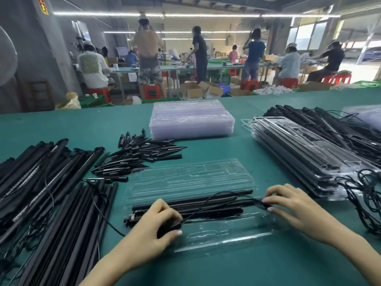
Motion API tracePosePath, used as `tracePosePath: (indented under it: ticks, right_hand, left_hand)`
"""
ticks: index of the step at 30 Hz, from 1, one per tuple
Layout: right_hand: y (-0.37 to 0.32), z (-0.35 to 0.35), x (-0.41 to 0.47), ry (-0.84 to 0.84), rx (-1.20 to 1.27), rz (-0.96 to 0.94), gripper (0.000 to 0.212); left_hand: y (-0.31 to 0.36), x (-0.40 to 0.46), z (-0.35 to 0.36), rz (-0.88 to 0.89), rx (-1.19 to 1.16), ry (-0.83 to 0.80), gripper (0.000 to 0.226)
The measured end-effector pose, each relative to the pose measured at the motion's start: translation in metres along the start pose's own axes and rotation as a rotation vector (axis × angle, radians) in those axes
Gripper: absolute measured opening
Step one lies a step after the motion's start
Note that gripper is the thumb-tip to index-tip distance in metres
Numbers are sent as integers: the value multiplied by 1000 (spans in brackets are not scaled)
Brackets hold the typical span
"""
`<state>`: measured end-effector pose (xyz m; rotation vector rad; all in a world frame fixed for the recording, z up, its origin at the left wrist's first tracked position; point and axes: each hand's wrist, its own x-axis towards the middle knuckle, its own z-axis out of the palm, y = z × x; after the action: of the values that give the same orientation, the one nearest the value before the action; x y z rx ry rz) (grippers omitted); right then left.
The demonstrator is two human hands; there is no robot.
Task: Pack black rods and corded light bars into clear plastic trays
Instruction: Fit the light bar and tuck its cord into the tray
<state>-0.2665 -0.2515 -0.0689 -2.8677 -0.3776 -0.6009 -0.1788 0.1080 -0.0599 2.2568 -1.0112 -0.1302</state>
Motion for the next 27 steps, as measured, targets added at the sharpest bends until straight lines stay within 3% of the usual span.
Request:
tracePosePath:
  ticks: [2,6,10,13,21,27]
  right_hand:
    - [1,11,-4,112,145,80,13]
    - [-11,32,-6,192,413,218,22]
    - [-14,33,-7,261,547,277,19]
    - [-13,32,-8,285,574,333,19]
    - [-10,35,-9,315,559,433,20]
    - [-8,35,-10,292,524,443,24]
  left_hand:
    - [6,1,6,13,-92,-22,28]
    - [17,11,20,38,-97,-32,44]
    - [23,18,34,76,-23,-8,37]
    - [24,22,38,9,-38,-27,18]
    - [25,27,44,-24,-34,66,10]
    - [25,19,42,190,186,60,30]
